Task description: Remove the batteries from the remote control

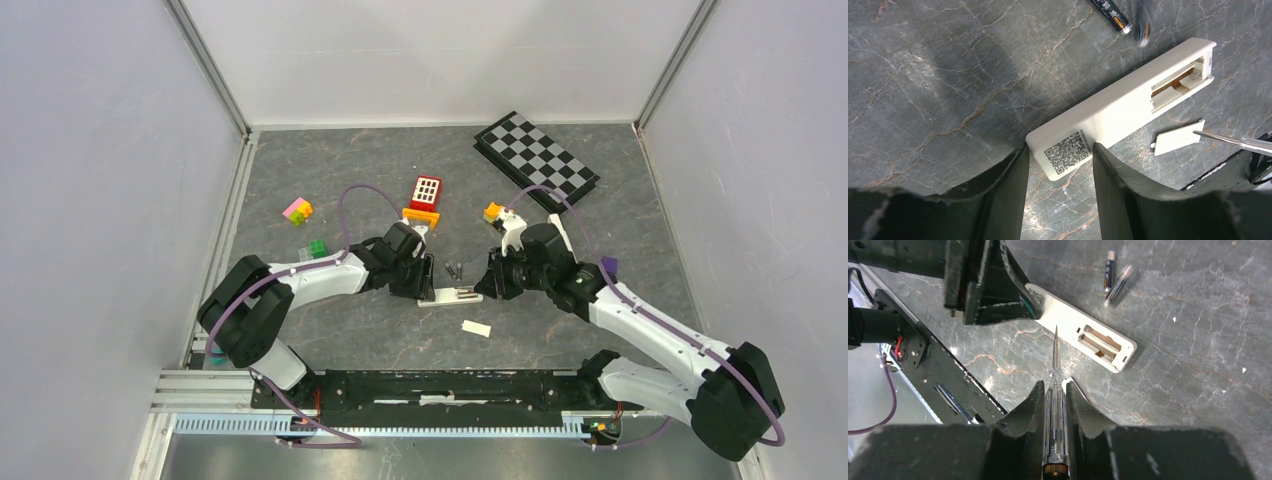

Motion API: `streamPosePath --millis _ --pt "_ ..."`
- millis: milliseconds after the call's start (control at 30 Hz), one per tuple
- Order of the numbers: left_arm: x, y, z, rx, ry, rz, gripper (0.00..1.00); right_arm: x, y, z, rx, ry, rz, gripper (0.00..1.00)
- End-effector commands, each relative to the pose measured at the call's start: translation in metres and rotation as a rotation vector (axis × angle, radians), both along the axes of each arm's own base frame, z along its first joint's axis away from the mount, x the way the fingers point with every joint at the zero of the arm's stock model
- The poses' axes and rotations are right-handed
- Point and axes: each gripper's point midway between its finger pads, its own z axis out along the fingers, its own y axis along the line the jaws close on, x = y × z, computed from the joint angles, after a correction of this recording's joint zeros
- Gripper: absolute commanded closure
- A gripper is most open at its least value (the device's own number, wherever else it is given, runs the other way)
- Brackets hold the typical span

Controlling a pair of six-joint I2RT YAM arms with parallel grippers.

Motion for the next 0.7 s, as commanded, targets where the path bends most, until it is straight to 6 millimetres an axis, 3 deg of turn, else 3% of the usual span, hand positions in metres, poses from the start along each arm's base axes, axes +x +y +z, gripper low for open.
streamPosePath --millis 0,300,467,667 --pt "0.005 -0.007 -0.001 0.003 -0.032 -0.034 0.46 0.003 0.002 -0.003 0.014 0.001 -0.014 1.00" --pt "0.005 -0.007 -0.001 0.008 -0.033 -0.038 0.46 0.012 -0.016 -0.006 -0.052 -0.051 -0.094 1.00" --pt "0.007 -0.008 0.003 0.001 -0.045 -0.039 0.41 0.022 -0.027 -0.005 -0.090 -0.091 -0.160 1.00" --pt "0.011 -0.008 0.016 -0.016 -0.089 -0.032 0.34 0.041 -0.057 0.002 -0.156 -0.195 -0.323 1.00"
